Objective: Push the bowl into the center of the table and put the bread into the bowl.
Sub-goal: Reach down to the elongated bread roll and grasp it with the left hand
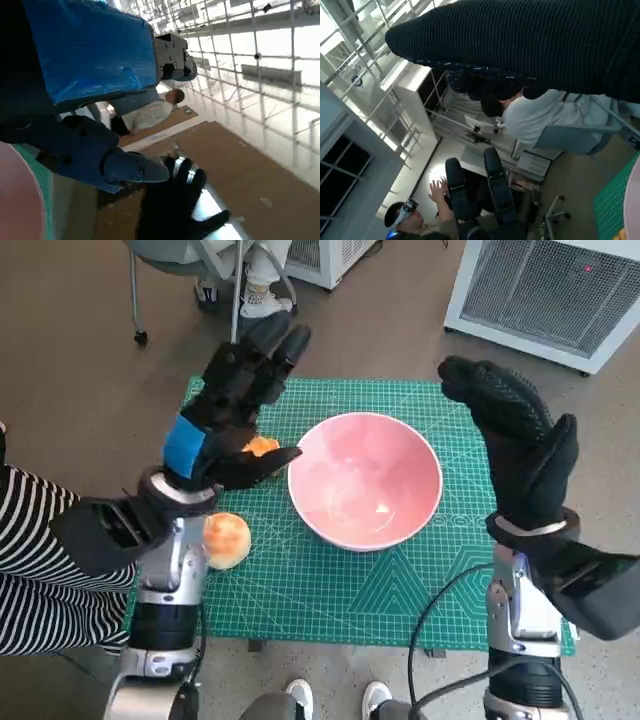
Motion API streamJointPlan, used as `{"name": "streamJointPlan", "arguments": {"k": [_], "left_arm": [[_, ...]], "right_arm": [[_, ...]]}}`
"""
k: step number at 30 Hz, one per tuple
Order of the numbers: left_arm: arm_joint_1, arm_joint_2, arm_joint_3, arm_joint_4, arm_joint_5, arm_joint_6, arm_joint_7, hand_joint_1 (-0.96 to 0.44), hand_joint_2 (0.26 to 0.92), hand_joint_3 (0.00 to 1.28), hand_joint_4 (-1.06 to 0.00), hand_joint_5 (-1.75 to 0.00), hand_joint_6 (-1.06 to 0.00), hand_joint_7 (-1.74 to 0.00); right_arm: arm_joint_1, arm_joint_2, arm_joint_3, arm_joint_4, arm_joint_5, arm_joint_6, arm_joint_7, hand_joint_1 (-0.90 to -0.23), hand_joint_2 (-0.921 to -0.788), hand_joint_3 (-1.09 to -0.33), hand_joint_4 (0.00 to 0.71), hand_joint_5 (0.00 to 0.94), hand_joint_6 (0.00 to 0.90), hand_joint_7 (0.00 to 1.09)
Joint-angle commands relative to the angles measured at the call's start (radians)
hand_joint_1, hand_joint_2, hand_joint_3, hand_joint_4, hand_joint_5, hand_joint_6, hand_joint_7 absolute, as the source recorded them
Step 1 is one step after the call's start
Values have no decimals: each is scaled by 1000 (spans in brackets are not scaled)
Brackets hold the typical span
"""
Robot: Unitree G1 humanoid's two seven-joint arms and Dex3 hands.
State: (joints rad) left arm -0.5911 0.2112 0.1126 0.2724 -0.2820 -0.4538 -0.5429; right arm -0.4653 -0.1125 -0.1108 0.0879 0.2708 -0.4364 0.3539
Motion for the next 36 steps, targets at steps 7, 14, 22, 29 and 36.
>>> {"name": "streamJointPlan", "arguments": {"k": [7,14,22,29,36], "left_arm": [[-130,267,-13,134,320,39,89,-509,921,86,-112,0,-6,-427],[-221,375,-79,257,458,113,94,-393,858,9,-99,0,-179,-235],[-312,424,-169,394,555,187,55,-340,816,0,-57,0,-251,-87],[-383,422,-260,492,629,293,-2,-289,773,0,-7,1,-228,-36],[-455,396,-346,611,693,360,-48,-237,732,0,0,1,-194,-8]], "right_arm": [[32,2,10,-30,-12,17,-16,-739,-921,-655,185,8,200,292],[33,0,12,-26,-16,8,-17,-740,-921,-658,186,7,194,300],[28,0,12,-9,-12,-1,-14,-738,-921,-659,190,8,188,313],[34,-2,10,3,-5,-12,-7,-737,-921,-658,191,7,187,323],[40,0,12,7,1,-17,-2,-737,-921,-657,192,6,183,331]]}}
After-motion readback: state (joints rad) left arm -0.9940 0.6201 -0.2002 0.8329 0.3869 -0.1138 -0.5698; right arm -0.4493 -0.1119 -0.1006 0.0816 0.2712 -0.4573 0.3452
